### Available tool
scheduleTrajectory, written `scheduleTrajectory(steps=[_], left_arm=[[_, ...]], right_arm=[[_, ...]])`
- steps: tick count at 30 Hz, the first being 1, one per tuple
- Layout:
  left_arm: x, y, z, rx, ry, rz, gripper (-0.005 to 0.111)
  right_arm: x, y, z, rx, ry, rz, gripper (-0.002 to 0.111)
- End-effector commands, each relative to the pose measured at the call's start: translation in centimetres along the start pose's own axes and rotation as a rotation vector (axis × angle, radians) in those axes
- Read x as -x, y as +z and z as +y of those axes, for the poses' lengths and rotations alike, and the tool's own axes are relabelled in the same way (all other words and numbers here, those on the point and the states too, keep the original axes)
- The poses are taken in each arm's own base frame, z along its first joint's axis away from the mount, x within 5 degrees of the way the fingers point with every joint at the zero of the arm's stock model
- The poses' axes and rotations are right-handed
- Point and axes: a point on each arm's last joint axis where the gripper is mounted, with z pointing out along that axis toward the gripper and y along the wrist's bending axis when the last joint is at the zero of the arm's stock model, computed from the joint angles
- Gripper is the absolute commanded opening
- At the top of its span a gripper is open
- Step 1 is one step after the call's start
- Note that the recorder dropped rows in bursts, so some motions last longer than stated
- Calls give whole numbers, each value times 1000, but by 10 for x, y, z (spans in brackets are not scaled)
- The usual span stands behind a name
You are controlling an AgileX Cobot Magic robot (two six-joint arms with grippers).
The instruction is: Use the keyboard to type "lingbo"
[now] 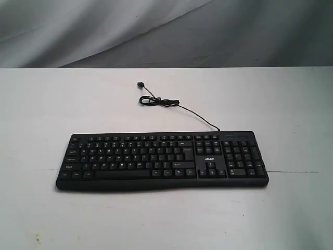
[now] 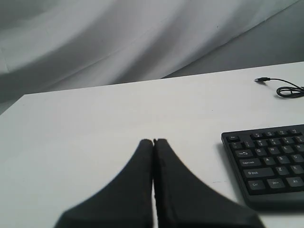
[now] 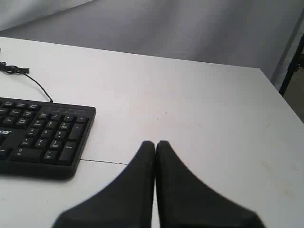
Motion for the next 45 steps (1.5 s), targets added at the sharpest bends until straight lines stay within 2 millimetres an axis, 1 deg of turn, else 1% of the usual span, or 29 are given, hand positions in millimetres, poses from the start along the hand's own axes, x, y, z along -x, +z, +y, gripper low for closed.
scheduleTrajectory(steps=[1, 23, 26, 30, 31, 34, 37, 38, 39, 41, 42, 43, 44, 45], left_arm=[[0, 0, -1, -8, -5, -11, 0], [0, 0, -1, -8, -5, -11, 0], [0, 0, -1, -8, -5, -11, 0], [0, 0, -1, -8, -5, -11, 0], [0, 0, -1, -8, -5, -11, 0], [0, 0, -1, -8, -5, -11, 0], [0, 0, -1, -8, -5, -11, 0], [0, 0, -1, -8, -5, -11, 0], [0, 0, -1, -8, -5, -11, 0], [0, 0, -1, -8, -5, -11, 0], [0, 0, -1, -8, -5, -11, 0], [0, 0, -1, -8, -5, -11, 0], [0, 0, -1, -8, -5, -11, 0], [0, 0, -1, -8, -5, -11, 0]], right_arm=[[-1, 0, 0, -9, -3, -3, 0], [-1, 0, 0, -9, -2, -3, 0], [0, -1, 1, 7, 34, 6, 0], [28, -13, -1, 23, 82, -60, 0], [45, -21, -2, 29, 97, -103, 0], [73, -31, -6, 30, 101, -144, 0], [101, -30, -9, 34, 101, -129, 0], [121, -25, -11, 47, 119, -112, 0], [128, -21, -12, 56, 132, -92, 0], [150, -11, -13, 77, 144, -28, 0], [161, -1, -13, 103, 161, 12, 0], [165, 4, -12, 112, 159, 26, 0], [170, 17, -9, 147, 160, 74, 0], [170, 24, -6, 168, 160, 110, 0]])
